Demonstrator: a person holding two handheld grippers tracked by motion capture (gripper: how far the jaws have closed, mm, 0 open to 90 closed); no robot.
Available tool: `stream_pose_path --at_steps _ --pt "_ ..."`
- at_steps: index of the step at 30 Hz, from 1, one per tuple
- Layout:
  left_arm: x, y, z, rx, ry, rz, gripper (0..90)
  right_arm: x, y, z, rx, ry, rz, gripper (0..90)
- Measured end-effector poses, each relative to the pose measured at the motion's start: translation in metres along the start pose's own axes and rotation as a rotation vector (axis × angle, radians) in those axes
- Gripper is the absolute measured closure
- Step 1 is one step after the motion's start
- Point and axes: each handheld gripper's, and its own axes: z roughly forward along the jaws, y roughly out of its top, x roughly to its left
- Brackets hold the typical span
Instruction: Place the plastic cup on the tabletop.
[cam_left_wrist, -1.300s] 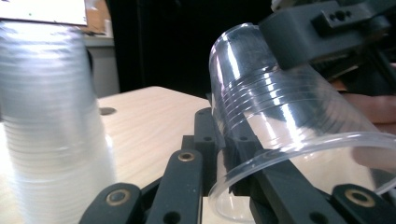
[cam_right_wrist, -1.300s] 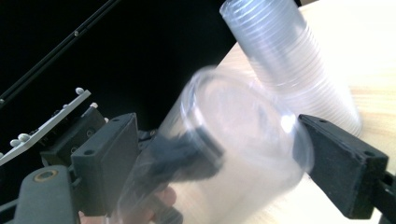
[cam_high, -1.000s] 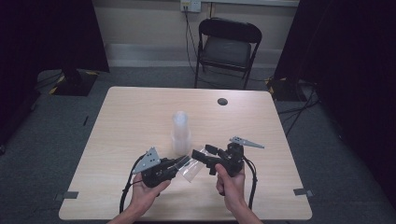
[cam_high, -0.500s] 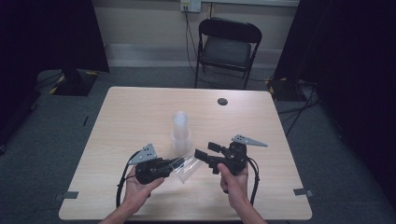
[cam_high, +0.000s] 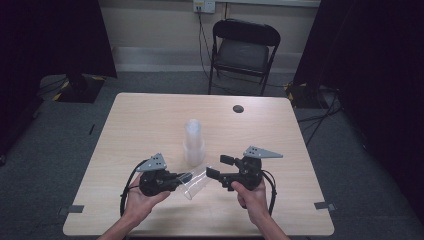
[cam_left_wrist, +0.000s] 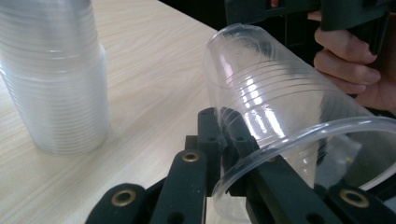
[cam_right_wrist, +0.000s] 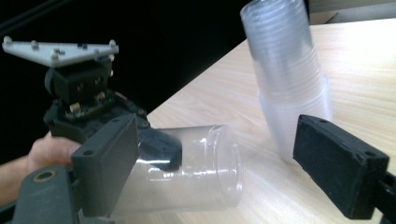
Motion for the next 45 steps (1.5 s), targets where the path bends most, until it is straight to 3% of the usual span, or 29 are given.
stream_pose_path --at_steps 5,12,17,22,29,34,36,39,42,45 --pt "0.001 0.0 0.002 0.063 -0.033 -0.015 89.0 -0.001 -0.004 -0.005 0.01 0.003 -0.008 14.3" --pt "0.001 0.002 0.003 0.118 -0.058 0.012 89.9 0.0 -0.006 -0.006 0.062 0.034 -0.052 14.5" --pt "0.002 0.003 0.005 0.19 -0.095 -0.013 90.0 0.004 -0.01 -0.001 0.105 0.056 -0.119 15.0" --pt "0.006 0.004 0.008 0.227 -0.1 -0.011 89.9 0.01 -0.013 0.004 0.15 0.088 -0.21 17.1" --pt "0.006 0.007 0.013 0.304 -0.123 0.0 89.9 0.022 -0.018 0.012 0.245 0.057 -0.363 18.7" --pt "0.005 0.007 0.018 0.341 -0.138 0.0 89.9 0.031 -0.025 0.018 0.309 0.084 -0.479 16.2" --pt "0.005 0.007 0.019 0.355 -0.143 -0.009 89.9 0.034 -0.027 0.02 0.328 0.094 -0.516 14.7" --pt "0.006 0.008 0.021 0.336 -0.167 -0.06 89.8 0.041 -0.031 0.023 0.355 0.101 -0.603 14.2" --pt "0.005 0.009 0.024 0.352 -0.178 -0.08 89.9 0.046 -0.035 0.026 0.387 0.086 -0.677 13.2" --pt "0.003 0.009 0.027 0.356 -0.182 -0.098 89.9 0.049 -0.038 0.03 0.411 0.061 -0.721 12.8"
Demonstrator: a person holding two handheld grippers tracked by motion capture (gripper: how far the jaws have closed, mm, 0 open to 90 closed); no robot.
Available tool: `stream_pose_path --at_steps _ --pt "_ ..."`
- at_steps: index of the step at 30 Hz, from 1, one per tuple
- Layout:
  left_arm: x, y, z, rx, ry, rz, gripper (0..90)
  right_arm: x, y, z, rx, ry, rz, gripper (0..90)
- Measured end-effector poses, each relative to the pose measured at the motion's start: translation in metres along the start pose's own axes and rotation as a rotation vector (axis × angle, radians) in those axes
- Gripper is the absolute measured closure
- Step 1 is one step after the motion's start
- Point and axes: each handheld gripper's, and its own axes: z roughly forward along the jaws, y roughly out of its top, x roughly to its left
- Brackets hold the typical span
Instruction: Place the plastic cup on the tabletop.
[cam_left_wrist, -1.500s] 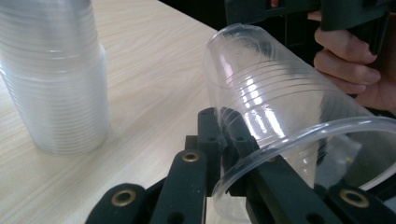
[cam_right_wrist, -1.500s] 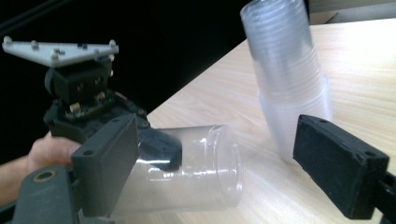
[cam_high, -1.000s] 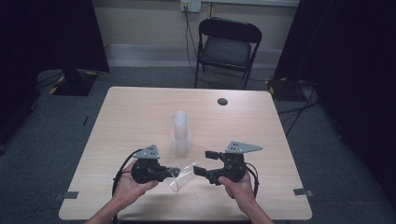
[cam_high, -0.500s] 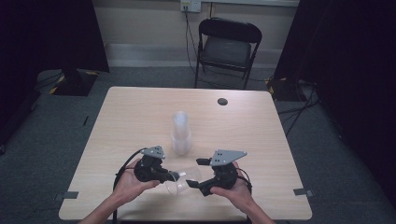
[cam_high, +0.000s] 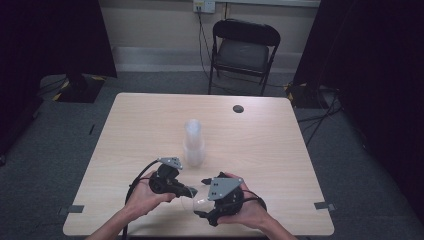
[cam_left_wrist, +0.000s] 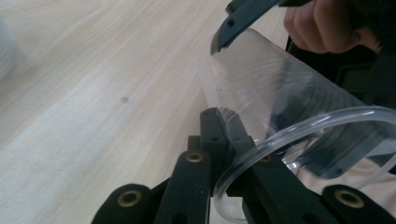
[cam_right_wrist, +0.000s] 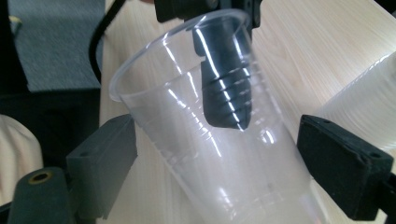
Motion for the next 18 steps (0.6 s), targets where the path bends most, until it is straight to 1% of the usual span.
stream_pose_path --at_steps 2,4,6,8,10,11,12,13,14,15,17,18 --pt "-0.0007 0.0007 0.0013 0.003 -0.005 -0.014 89.9 0.0002 -0.0003 0.0021 0.009 0.002 0.004 12.6" --pt "-0.002 0.0014 0.0028 0.0 0.018 -0.025 89.9 0.0001 -0.0017 0.0037 0.005 -0.004 0.016 12.3" --pt "-0.0014 0.0021 0.0038 0.006 0.01 -0.032 90.0 -0.0001 -0.0031 0.0053 0.005 -0.012 0.023 12.3" --pt "-0.0015 0.0026 0.0046 0.004 0.023 -0.046 89.9 0.0001 -0.0036 0.0065 0.01 -0.013 0.028 12.6" --pt "-0.0011 0.0032 0.0048 -0.011 0.024 -0.059 89.8 0.0002 -0.0036 0.0069 0.011 -0.024 0.032 13.5" --pt "-0.0008 0.0035 0.0045 -0.016 0.023 -0.058 89.6 -0.0002 -0.0036 0.0069 0.01 -0.028 0.033 14.2" --pt "-0.0007 0.0039 0.0047 -0.014 0.029 -0.066 89.5 -0.0007 -0.0037 0.007 0.011 -0.036 0.037 15.0" --pt "-0.0001 0.0044 0.0053 -0.017 0.022 -0.076 89.5 -0.0012 -0.0039 0.0071 0.01 -0.036 0.036 15.6" --pt "0.0005 0.0051 0.0057 -0.004 0.026 -0.072 89.5 -0.001 -0.004 0.0075 0.014 -0.043 0.028 16.1" --pt "0.0007 0.0058 0.0068 0.003 0.028 -0.077 89.6 -0.0002 -0.0037 0.0081 0.022 -0.055 0.016 16.3" --pt "0.0007 0.0075 0.0081 0.022 0.029 -0.064 89.8 0.0015 -0.0033 0.0094 0.027 -0.059 -0.003 17.3" --pt "-0.0004 0.0083 0.0092 0.025 0.036 -0.064 89.8 0.0023 -0.0032 0.0102 0.028 -0.059 -0.011 17.8"
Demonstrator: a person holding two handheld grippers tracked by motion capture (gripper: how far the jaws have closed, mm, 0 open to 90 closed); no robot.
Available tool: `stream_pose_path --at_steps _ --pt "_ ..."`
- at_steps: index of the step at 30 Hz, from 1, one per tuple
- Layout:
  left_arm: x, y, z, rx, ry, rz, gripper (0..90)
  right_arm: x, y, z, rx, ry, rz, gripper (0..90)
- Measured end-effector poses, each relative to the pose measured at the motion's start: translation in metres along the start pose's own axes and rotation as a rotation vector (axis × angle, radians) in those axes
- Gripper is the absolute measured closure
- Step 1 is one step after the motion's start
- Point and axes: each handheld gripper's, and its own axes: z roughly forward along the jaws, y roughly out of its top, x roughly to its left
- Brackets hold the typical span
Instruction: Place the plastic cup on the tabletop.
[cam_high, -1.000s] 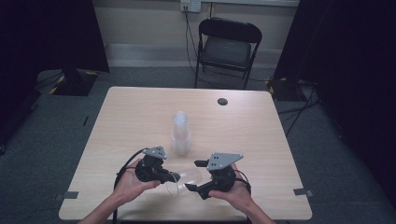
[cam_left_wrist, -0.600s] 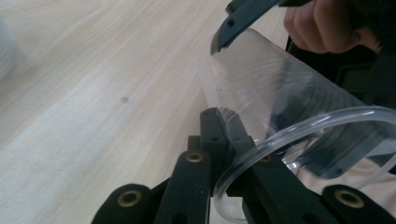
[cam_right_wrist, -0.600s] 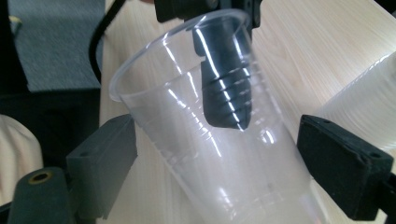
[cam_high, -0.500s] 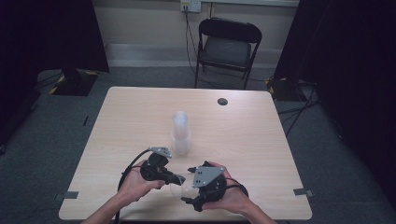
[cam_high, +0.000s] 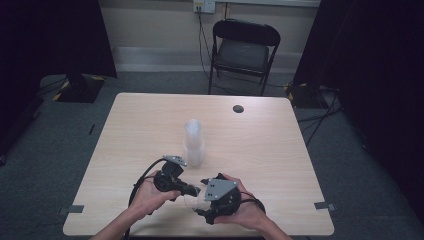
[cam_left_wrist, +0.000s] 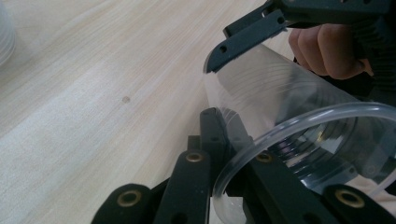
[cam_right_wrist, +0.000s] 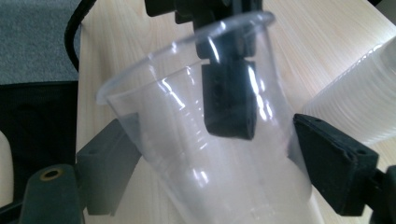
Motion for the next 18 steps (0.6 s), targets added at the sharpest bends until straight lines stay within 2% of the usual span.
stream_pose_path --at_steps 2,6,9,10,11,15,18 --pt "-0.001 0.0016 0.001 0.007 -0.012 0.004 89.7 0.001 0.0006 0.0017 -0.001 0.002 -0.006 17.8" --pt "-0.0041 0.004 0.0028 0.003 0.013 0.007 89.5 0.0035 0.0038 0.0033 -0.002 -0.01 -0.015 18.3" --pt "-0.0036 0.0043 0.003 -0.004 0.01 -0.001 88.9 0.0028 0.0032 0.0033 -0.009 -0.017 -0.003 19.2" --pt "-0.0039 0.0043 0.0032 -0.011 0.015 -0.01 88.5 0.0026 0.003 0.0032 -0.011 -0.016 -0.002 19.4" --pt "-0.0048 0.0043 0.0029 -0.015 0.04 -0.008 86.9 0.0027 0.003 0.0029 -0.015 -0.019 -0.001 20.8" --pt "-0.0036 0.0033 -0.0006 -0.066 0.015 -0.015 85.1 0.0004 0.003 -0.0004 -0.046 -0.025 0.026 25.3" --pt "-0.0033 0.0037 -0.0023 -0.086 0.017 -0.021 83.9 -0.0006 0.0032 -0.0023 -0.061 -0.039 0.036 27.2"
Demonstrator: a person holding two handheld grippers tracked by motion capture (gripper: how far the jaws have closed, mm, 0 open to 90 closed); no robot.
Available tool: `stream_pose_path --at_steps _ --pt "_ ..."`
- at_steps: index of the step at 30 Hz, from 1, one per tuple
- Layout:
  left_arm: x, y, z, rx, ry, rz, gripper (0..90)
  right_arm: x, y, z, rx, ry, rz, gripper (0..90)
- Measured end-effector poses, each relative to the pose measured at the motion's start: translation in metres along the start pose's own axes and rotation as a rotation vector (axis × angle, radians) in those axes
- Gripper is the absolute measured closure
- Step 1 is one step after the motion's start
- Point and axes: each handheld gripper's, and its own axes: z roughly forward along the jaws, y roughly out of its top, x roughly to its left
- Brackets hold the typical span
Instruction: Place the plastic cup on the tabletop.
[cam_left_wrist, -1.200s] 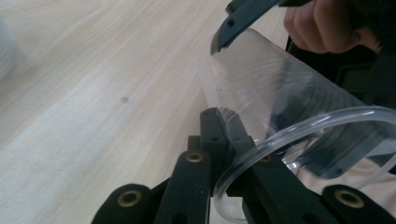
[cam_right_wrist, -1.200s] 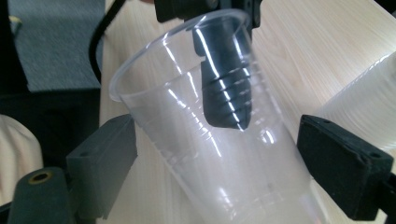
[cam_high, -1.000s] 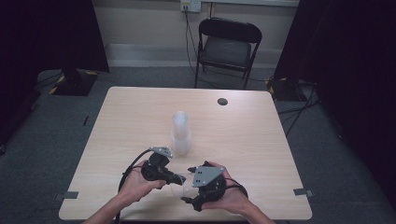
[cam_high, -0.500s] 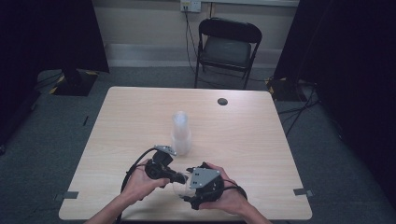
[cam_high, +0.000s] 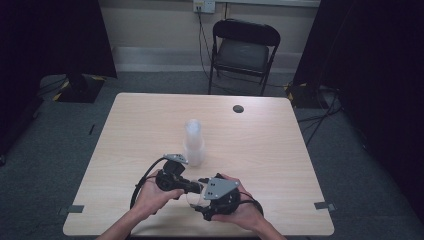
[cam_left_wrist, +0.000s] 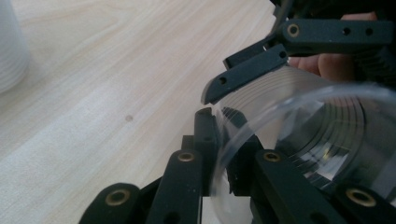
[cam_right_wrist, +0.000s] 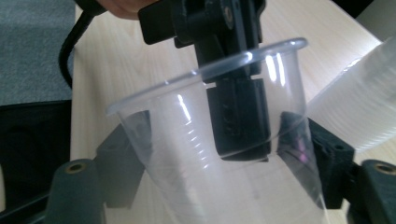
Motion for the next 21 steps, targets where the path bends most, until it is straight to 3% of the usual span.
stream_pose_path --at_steps 7,13,21 --pt "0.001 0.001 -0.001 -0.04 0.028 -0.016 76.9 -0.008 -0.004 -0.003 -0.023 -0.008 0.085 26.7" --pt "0.0 0.001 -0.005 -0.076 0.025 -0.014 72.5 -0.012 -0.007 -0.008 -0.031 -0.027 0.113 27.1" --pt "0.001 0.0 -0.011 -0.109 0.008 -0.009 84.0 -0.013 -0.011 -0.008 -0.023 -0.03 0.145 27.1"
